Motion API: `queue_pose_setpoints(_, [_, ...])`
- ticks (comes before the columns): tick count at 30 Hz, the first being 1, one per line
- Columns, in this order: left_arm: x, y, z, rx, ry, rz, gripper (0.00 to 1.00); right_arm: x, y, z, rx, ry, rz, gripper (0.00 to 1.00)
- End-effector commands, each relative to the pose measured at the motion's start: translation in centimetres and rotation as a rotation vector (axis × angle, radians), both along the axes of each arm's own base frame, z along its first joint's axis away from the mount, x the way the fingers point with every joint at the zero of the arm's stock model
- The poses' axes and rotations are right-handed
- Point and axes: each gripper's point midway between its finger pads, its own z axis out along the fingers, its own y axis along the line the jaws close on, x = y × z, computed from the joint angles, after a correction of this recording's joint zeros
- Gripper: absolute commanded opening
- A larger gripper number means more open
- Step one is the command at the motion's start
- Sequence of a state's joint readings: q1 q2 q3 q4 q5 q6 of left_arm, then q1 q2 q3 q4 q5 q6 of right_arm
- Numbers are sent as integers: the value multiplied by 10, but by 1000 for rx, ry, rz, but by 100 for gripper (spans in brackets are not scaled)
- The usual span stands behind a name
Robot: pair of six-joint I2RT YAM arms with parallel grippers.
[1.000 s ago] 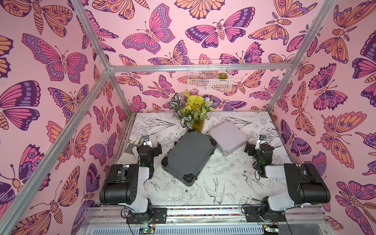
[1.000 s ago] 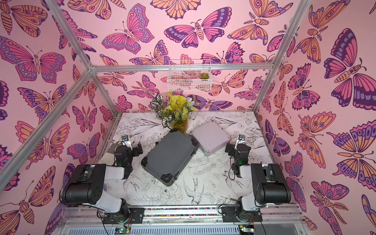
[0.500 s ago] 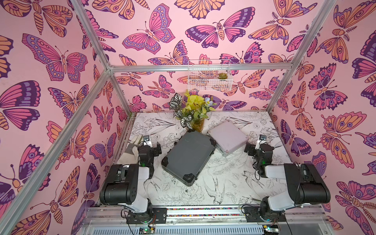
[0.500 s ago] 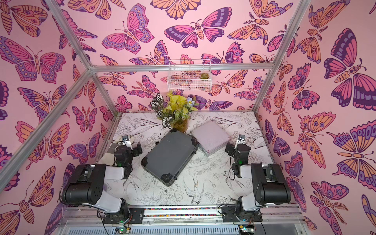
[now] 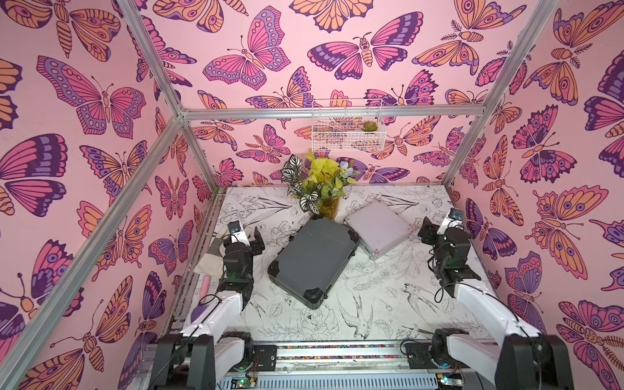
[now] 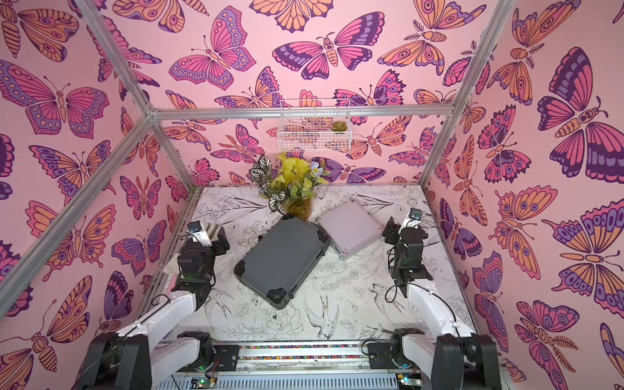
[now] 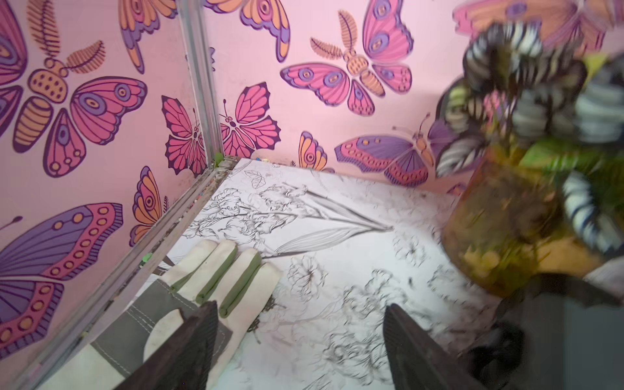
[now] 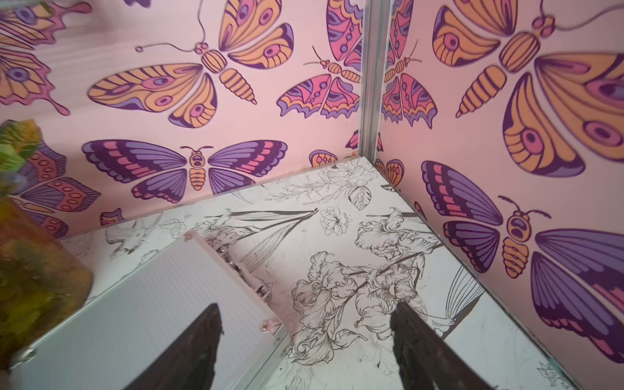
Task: Open the poker set cases
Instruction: Adjust the poker set case at the center of the board.
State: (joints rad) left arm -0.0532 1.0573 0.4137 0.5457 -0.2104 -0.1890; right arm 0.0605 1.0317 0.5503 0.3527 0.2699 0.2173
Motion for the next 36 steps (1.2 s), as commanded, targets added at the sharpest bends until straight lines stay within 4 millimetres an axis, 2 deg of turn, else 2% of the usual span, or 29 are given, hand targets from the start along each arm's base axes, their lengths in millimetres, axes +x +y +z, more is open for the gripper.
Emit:
queue_pose_setpoints(1, [-10, -25, -9, -273, 163, -41, 72, -22, 51, -6, 65, 154, 117, 74])
queue_pose_setpoints(4, [-15, -72, 0, -422, 242, -211, 67, -39, 131, 6, 46, 221, 371, 69])
queue_pose_setpoints(6, [-22, -97, 3, -482, 345, -318, 62, -58, 180, 2, 25, 308, 516, 64])
queue_pose_setpoints(9, [-36, -113, -3, -459, 527, -411, 55, -83, 234, -14, 64, 423, 667, 53])
queue_pose_setpoints(12, [-51, -113, -7, -364, 654, -451, 48, -101, 268, -26, 148, 499, 746, 44])
queue_pose_setpoints(14, [-59, -112, -8, -333, 706, -480, 48, -109, 282, -32, 223, 546, 763, 44])
queue_pose_setpoints(17, [-67, -129, -13, -369, 769, -599, 59, -115, 294, -41, 358, 600, 764, 49])
queue_pose_setpoints(21, [-68, -130, -31, -445, 834, -584, 57, -114, 297, -51, 464, 616, 717, 47])
queue_pose_setpoints(26, [-67, -125, -38, -451, 841, -557, 57, -113, 298, -64, 505, 646, 678, 41])
queue_pose_setpoints(34, [-64, -128, -47, -470, 864, -582, 57, -112, 315, -85, 640, 699, 661, 46])
queue_pose_setpoints(35, [-62, -130, -56, -486, 898, -578, 57, -112, 317, -90, 647, 712, 652, 47])
queue_pose_setpoints(36, [-62, -131, -57, -493, 903, -584, 57, -111, 318, -91, 650, 720, 646, 48])
